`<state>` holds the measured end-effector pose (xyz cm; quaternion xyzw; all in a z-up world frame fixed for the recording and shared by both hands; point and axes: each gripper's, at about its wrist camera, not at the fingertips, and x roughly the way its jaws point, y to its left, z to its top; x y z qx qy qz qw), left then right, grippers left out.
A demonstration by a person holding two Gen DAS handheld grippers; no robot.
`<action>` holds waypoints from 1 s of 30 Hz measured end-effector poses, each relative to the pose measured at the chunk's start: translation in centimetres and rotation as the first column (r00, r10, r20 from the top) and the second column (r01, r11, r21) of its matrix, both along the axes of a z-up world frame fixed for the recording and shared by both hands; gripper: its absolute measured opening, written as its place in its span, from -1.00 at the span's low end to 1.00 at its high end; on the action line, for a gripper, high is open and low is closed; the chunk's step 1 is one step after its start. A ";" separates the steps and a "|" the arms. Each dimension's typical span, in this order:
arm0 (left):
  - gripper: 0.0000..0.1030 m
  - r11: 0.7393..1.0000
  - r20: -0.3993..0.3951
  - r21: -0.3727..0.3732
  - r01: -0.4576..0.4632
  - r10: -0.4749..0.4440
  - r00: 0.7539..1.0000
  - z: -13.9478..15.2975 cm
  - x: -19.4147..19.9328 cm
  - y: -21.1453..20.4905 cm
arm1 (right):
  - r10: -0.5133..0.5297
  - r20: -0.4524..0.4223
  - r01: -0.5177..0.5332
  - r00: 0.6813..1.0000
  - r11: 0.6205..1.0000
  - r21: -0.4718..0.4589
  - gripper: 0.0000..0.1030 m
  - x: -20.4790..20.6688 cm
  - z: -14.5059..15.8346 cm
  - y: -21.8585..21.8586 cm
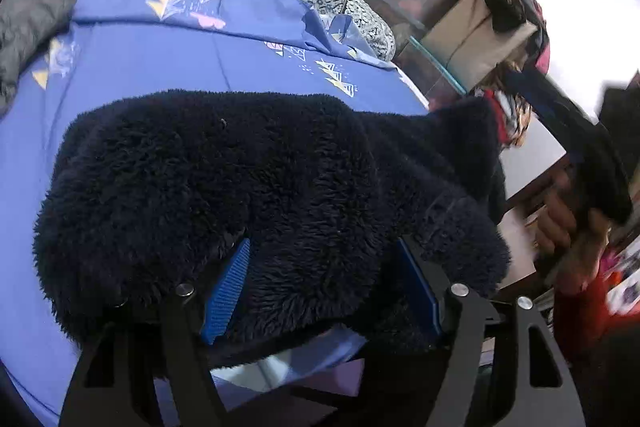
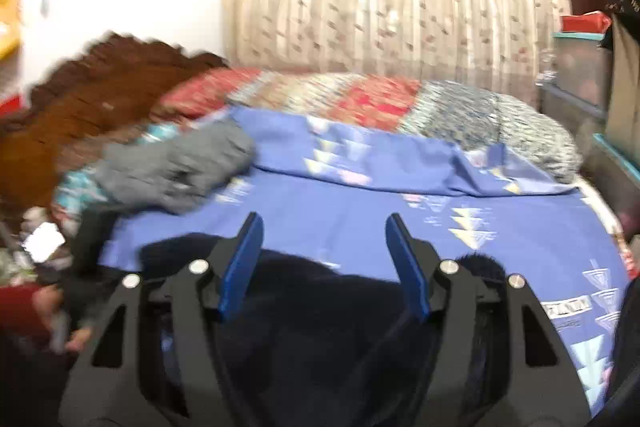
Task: Fold large clothes
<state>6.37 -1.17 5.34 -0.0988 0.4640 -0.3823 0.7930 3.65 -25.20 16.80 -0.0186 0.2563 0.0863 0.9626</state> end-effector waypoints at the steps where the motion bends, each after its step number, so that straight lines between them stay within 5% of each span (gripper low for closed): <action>1: 0.75 1.000 0.009 0.015 0.004 -0.005 1.000 -0.1 0.0 -0.1 | -0.060 -0.046 0.058 0.997 0.998 -0.039 0.19 0.8 -1.8 -0.9; 5: 0.75 0.998 0.038 0.062 0.023 -0.025 0.999 -0.3 -0.3 -0.3 | -0.303 -0.165 0.289 0.939 0.951 -0.106 0.17 -1.0 -7.7 -6.7; 9: 0.75 0.985 0.092 0.157 0.074 -0.089 0.992 -0.7 0.1 -1.7 | -0.323 -0.350 0.387 0.880 0.913 0.132 0.17 -5.9 -13.8 -11.4; 12: 0.75 0.963 0.129 0.257 0.077 -0.113 0.985 -1.6 1.9 -3.3 | -0.340 -0.320 0.405 0.884 0.900 0.163 0.18 -6.8 -16.0 -10.6; 15: 0.77 0.972 0.107 0.224 0.074 -0.100 0.989 -3.2 4.7 -3.7 | -0.346 -0.296 0.421 0.890 0.873 0.246 0.18 -6.0 -18.2 -11.4; 22: 0.78 0.976 0.133 0.205 0.076 -0.105 0.986 -3.1 3.7 -3.2 | -0.322 -0.258 0.391 0.911 0.874 0.289 0.30 -6.3 -17.1 -11.9; 30: 0.78 0.986 0.236 0.142 0.086 -0.118 0.965 3.9 -0.9 0.0 | -0.305 -0.113 0.324 0.945 0.916 0.236 0.47 -10.1 -9.4 -10.2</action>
